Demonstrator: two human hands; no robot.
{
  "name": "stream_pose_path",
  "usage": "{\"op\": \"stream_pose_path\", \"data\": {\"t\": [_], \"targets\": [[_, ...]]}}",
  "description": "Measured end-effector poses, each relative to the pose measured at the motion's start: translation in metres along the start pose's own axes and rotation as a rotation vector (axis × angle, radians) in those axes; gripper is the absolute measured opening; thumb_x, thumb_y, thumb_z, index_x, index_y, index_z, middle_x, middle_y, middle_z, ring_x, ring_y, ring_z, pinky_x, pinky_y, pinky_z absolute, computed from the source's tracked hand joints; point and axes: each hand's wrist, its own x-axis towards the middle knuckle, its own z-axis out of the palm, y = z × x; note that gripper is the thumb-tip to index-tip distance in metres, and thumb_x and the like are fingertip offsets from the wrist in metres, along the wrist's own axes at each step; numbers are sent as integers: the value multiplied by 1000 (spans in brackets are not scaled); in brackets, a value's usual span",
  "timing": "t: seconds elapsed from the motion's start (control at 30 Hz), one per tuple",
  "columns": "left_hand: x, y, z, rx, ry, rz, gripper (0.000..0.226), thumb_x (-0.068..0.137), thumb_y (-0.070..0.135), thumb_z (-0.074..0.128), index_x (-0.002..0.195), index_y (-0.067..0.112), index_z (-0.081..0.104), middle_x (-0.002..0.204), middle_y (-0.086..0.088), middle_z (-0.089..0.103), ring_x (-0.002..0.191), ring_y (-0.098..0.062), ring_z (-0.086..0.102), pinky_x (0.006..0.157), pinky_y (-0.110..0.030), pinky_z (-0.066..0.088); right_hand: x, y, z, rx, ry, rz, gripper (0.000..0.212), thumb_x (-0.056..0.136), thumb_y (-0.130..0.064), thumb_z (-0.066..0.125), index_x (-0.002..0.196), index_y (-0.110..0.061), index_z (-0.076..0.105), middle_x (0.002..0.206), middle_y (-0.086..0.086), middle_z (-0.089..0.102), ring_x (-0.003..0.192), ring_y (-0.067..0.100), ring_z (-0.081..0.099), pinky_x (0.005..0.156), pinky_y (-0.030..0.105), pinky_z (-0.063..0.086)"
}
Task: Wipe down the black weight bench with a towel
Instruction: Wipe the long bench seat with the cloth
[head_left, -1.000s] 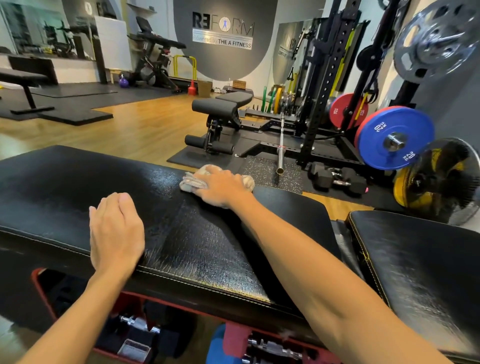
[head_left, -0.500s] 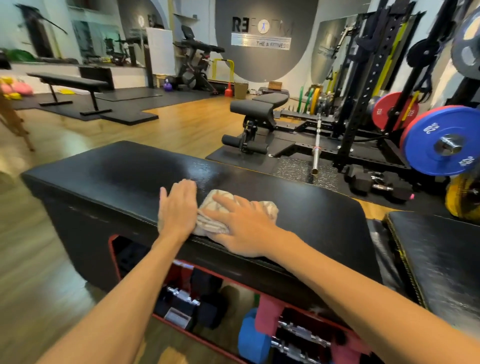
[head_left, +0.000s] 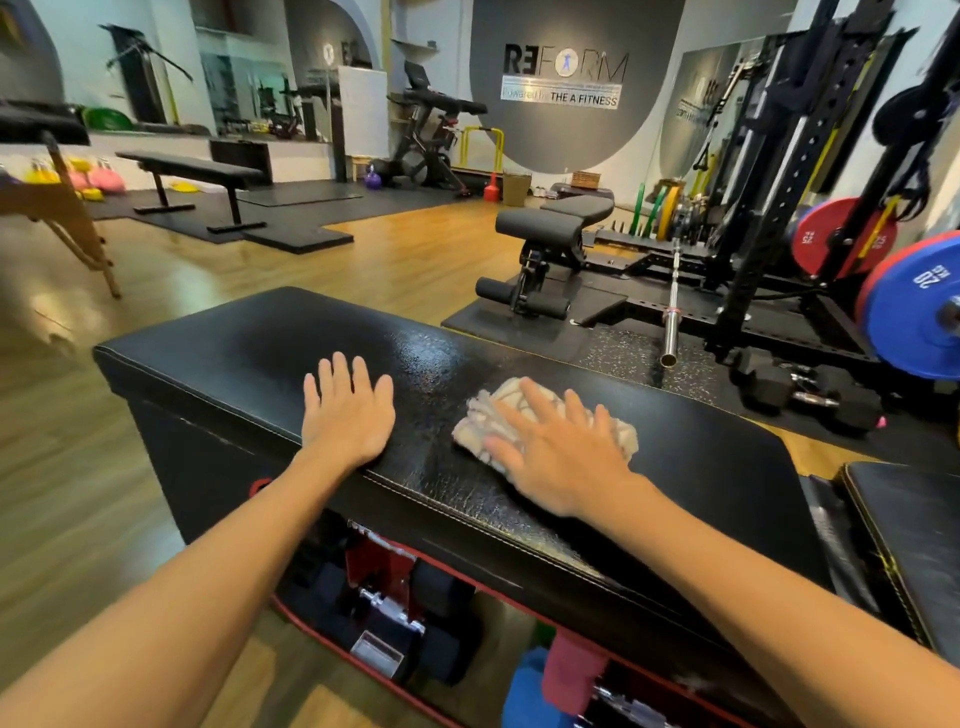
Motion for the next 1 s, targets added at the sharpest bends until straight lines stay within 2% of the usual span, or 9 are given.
{"op": "stream_pose_path", "data": {"t": [0.07, 0.17, 0.27, 0.37, 0.43, 0.53, 0.67, 0.8, 1.0], "targets": [[0, -1, 2, 36, 67, 16, 68, 96, 36, -2, 149, 4, 26, 160, -19, 13, 148, -37, 4, 120, -52, 4, 33, 17, 5, -8, 7, 89, 56, 97, -68, 15, 151, -56, 3, 166, -3, 7, 145, 45, 17, 112, 64, 17], [-3, -2, 4, 73, 174, 48, 51, 99, 22, 9, 130, 5, 46, 148, -22, 35, 140, -42, 21, 117, -54, 15, 81, 32, 8, 4, 13, 205, 62, 95, -71, 11, 153, -49, 12, 165, 3, 13, 140, 48, 26, 109, 62, 22], [1, -4, 9, 61, 232, 84, 55, 93, 22, 4, 118, 4, 50, 132, -20, 48, 127, -42, 35, 109, -54, 27, 122, 32, 7, 1, 24, 274, 73, 93, -74, 9, 155, -37, 21, 159, 11, 25, 134, 50, 34, 106, 61, 25], [4, -5, 14, 23, 202, 58, 69, 90, 28, -6, 127, 3, 46, 140, -18, 42, 134, -39, 29, 113, -53, 23, 155, 16, 5, 8, 37, 324, 80, 94, -73, 13, 151, -22, 36, 150, 15, 38, 130, 48, 40, 105, 57, 29], [5, -6, 17, -34, 217, 51, 66, 91, 31, -4, 124, 2, 47, 139, -16, 44, 135, -37, 28, 114, -52, 22, 168, 3, 6, 15, 25, 282, 74, 95, -70, 13, 150, -26, 37, 150, 14, 39, 131, 47, 39, 104, 55, 27], [7, -7, 19, -92, 243, 34, 79, 84, 38, -11, 122, 1, 48, 135, -18, 45, 131, -37, 31, 112, -52, 24, 171, -11, 9, 40, 15, 179, 65, 97, -67, 12, 149, -36, 37, 155, 12, 32, 134, 47, 35, 106, 58, 23], [3, -4, 12, -202, 250, 2, 75, 88, 41, -5, 120, -2, 47, 131, -20, 47, 126, -37, 35, 111, -51, 25, 147, -32, 11, 76, 19, 58, 58, 98, -65, 14, 147, -44, 35, 158, 10, 27, 136, 48, 31, 109, 61, 22], [-10, 0, 3, -234, 273, 44, 39, 100, 13, 18, 121, 0, 48, 148, -17, 37, 137, -35, 28, 118, -48, 14, 95, -65, 4, 50, 88, -70, 53, 99, -64, 18, 142, -44, 43, 151, 9, 35, 129, 44, 40, 103, 55, 27], [-19, 1, -5, -359, 248, 29, 38, 102, 12, 17, 121, 4, 49, 152, -13, 35, 146, -31, 19, 121, -43, 2, 12, -82, 5, 60, 189, -222, 53, 97, -61, 19, 127, -36, 55, 142, 7, 43, 118, 41, 46, 93, 51, 33]]}}
